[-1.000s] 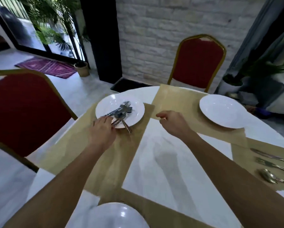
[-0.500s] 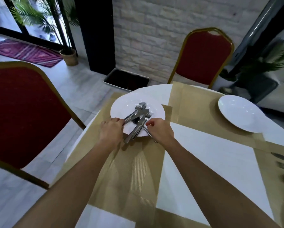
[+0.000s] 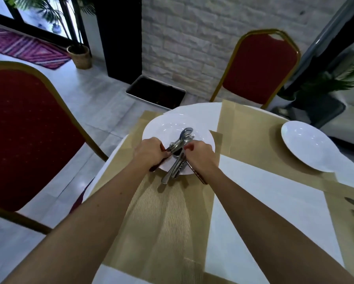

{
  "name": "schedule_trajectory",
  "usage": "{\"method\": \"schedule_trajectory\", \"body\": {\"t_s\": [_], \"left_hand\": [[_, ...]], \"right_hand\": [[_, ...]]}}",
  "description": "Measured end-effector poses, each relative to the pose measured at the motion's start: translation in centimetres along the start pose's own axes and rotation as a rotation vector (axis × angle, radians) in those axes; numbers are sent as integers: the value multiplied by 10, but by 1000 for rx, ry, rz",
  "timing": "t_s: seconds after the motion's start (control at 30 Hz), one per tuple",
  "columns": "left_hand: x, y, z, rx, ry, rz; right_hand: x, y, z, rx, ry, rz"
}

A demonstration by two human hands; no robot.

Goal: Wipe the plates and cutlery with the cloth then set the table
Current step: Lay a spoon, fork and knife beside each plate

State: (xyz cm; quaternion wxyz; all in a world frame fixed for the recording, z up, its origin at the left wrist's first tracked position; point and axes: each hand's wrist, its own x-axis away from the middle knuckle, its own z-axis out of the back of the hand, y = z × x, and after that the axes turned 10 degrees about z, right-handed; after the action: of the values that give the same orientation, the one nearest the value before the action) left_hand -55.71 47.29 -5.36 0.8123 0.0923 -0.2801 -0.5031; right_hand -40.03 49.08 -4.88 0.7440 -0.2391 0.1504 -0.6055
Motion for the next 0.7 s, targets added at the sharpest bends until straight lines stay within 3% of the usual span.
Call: {"method": "schedule_trajectory", "body": {"t_s": [0.23,0.33,0.47,0.53,0.6,0.7], "left_hand": [[0,-6,4,64,107,-3],[4,-11,17,-12,230,-66],[10,-9,41,-200,393,-211],[12,-4,49,-270,426,-255],[15,3,53,-268,414,-263],[19,10,48,-147,282,-271]], "right_hand": [[-10,-7,0,-22,67,75],[-13,-12,5,171,121,232],[-21,-23,18,410,-26,388],[-23,-25,25,349,-119,389],[-21,-23,32,114,-206,341],[-9,-14,41,0,-284,314]]}}
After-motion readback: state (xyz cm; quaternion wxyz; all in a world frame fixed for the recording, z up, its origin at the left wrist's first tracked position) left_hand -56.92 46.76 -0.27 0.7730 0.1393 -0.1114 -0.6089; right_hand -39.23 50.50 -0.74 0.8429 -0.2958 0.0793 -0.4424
